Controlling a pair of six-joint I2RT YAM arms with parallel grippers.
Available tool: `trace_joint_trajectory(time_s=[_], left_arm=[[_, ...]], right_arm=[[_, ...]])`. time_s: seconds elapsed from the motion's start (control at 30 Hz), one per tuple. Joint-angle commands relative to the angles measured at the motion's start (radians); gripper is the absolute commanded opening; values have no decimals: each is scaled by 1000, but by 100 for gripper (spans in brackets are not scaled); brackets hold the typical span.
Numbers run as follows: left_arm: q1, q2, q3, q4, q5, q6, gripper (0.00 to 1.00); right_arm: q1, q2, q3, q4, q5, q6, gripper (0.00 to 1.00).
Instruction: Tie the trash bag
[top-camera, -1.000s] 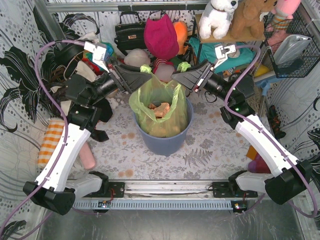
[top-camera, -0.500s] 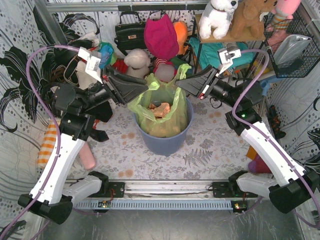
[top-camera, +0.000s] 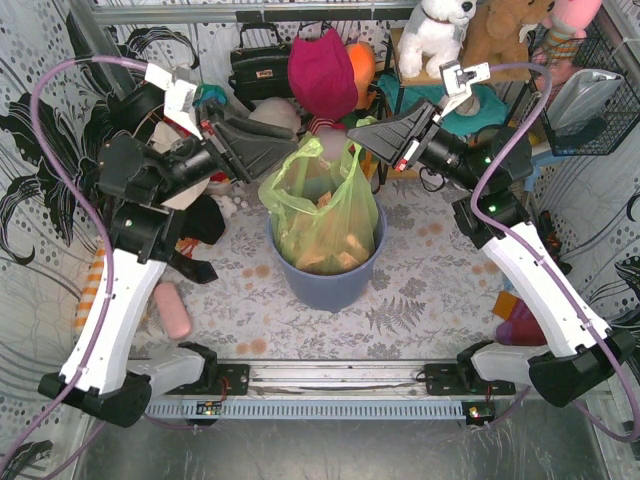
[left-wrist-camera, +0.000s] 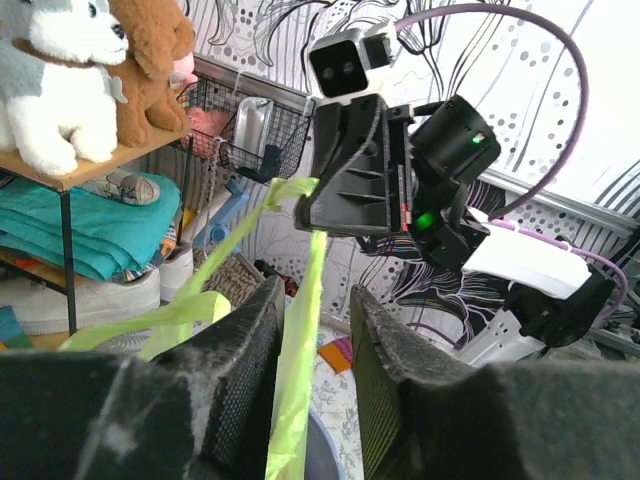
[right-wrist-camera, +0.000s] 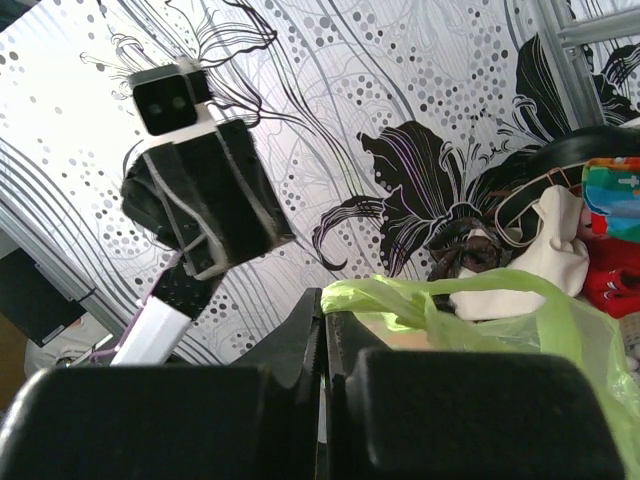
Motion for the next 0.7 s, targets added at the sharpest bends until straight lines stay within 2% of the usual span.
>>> trace_joint_trajectory(time_s=[0.0, 0.23, 0.37, 0.57, 0.67], left_arm=[[5, -60, 34, -178, -62, 132, 44], [5, -93, -33, -316, -116, 219, 62], [4, -19, -21, -302, -22, 211, 62], [2, 56, -5, -148, 135, 107, 60], [-6, 83, 8, -100, 163, 71, 59]], right_arm=[[5, -17, 6, -17, 16, -27, 0], [5, -35, -67, -42, 29, -28, 0], [4, -41, -87, -33, 35, -20, 0], [5, -49, -100, -25, 41, -14, 0], [5, -52, -109, -17, 42, -9, 0]])
